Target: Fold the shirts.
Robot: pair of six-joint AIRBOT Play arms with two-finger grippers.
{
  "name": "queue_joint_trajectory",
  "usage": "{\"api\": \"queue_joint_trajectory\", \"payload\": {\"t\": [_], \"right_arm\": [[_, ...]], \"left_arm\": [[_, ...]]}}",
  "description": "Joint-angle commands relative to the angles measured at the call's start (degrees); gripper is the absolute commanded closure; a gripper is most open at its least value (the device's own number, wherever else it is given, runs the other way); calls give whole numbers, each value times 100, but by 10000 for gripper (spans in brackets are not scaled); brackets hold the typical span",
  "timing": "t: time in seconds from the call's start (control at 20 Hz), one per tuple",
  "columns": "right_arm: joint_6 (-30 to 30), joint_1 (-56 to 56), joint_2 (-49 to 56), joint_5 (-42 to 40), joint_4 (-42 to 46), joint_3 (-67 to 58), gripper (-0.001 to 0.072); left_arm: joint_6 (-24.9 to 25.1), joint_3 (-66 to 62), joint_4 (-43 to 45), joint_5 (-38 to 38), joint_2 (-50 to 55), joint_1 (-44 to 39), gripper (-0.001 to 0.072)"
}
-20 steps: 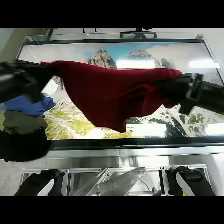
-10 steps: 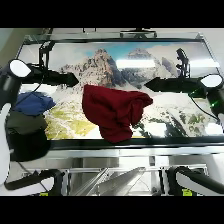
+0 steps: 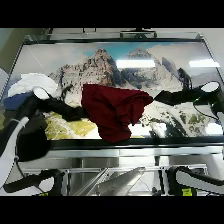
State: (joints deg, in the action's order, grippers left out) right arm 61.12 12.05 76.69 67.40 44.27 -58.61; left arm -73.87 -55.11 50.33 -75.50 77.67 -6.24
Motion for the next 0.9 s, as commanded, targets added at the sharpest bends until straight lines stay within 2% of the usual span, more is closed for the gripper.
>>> {"api": "queue_joint_trajectory", "payload": {"t": [0.0, 0.1, 0.2, 0.3, 0.45, 0.5, 0.55, 0.6, 0.65, 0.8, 0.85], "right_arm": [[-9, -138, 13, 17, 74, 750, 118], [-114, -437, 13, -225, -42, 1080, 119], [-109, -820, 37, -516, -90, 1244, 119], [-107, -1187, 138, -748, -212, 1246, 119], [-114, -1556, 361, -1185, -518, 1244, 119], [-146, -1635, 439, -1237, -610, 1244, 120], [-212, -1709, 520, -1283, -719, 1244, 120], [-267, -1773, 592, -1322, -837, 1244, 120], [-284, -1836, 682, -1368, -968, 1244, 120], [-286, -1987, 968, -1495, -1172, 1237, 135], [-437, -2015, 1054, -1488, -1325, 1235, 253]], "left_arm": [[57, 1853, -568, 1156, -684, -874, 14], [68, 2284, -1126, 2061, -909, -1362, 15], [70, 2426, -1300, 2826, -964, -1816, 15], [-7, 2404, -1303, 3156, -765, -2057, 15], [-76, 2059, -1314, 3156, -186, -2218, 16], [-76, 1853, -1314, 3158, -17, -2277, 97], [-74, 1639, -1300, 3165, 101, -2350, 359], [-74, 1445, -1287, 3178, 184, -2413, 557], [-72, 1292, -1281, 3200, 247, -2457, 646], [-74, 1019, -1281, 3130, 389, -2424, 642], [-72, 955, -1279, 3016, 400, -2367, 644]]}}
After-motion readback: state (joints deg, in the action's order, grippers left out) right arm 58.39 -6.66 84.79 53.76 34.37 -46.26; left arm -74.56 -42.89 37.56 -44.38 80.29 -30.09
